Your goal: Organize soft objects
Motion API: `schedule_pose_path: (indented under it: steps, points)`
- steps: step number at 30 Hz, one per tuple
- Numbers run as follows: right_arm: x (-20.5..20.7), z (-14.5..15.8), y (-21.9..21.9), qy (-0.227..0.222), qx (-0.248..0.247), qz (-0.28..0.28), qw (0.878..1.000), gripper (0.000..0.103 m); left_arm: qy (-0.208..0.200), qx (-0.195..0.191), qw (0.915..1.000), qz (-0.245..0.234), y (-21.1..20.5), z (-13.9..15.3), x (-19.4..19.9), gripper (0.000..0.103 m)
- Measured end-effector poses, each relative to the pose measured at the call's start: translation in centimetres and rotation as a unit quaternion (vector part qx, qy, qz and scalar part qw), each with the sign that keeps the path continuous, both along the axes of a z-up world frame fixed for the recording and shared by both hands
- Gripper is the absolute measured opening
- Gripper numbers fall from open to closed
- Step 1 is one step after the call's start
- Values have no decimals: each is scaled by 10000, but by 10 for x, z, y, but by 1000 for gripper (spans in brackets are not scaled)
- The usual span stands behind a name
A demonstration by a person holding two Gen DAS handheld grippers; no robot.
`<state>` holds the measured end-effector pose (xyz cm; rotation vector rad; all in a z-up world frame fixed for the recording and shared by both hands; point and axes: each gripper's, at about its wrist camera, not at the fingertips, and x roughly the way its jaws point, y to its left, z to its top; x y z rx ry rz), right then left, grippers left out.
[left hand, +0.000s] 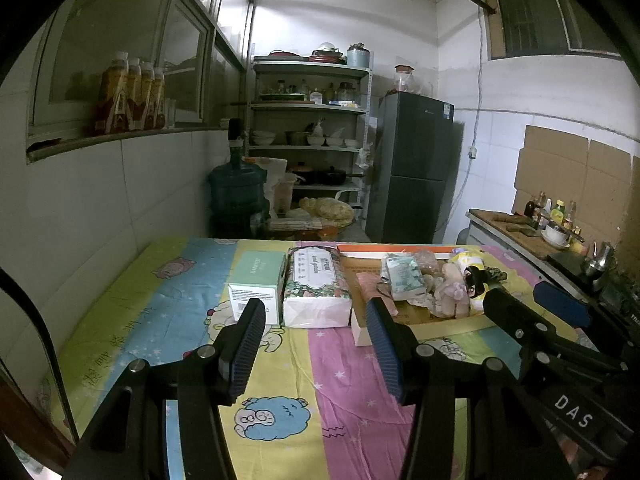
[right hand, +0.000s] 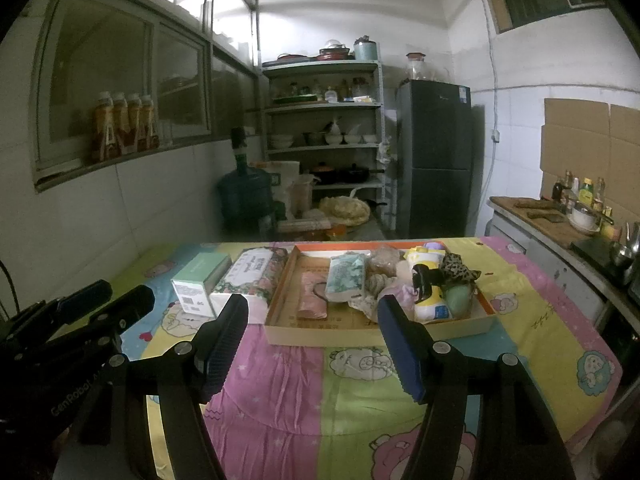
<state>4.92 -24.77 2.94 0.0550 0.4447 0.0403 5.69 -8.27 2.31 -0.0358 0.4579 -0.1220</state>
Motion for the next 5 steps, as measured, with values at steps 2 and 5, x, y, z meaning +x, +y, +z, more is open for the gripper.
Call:
schedule_pose_path:
  steps: [2,5]
  points:
    - [0,0,0,2,5,4,10000,69,-15,17,10000,30,-1,1,-1,52]
    - [0,0,0,-4,3,-5,10000,69,-32,14,10000,65,-1,1,-1,52]
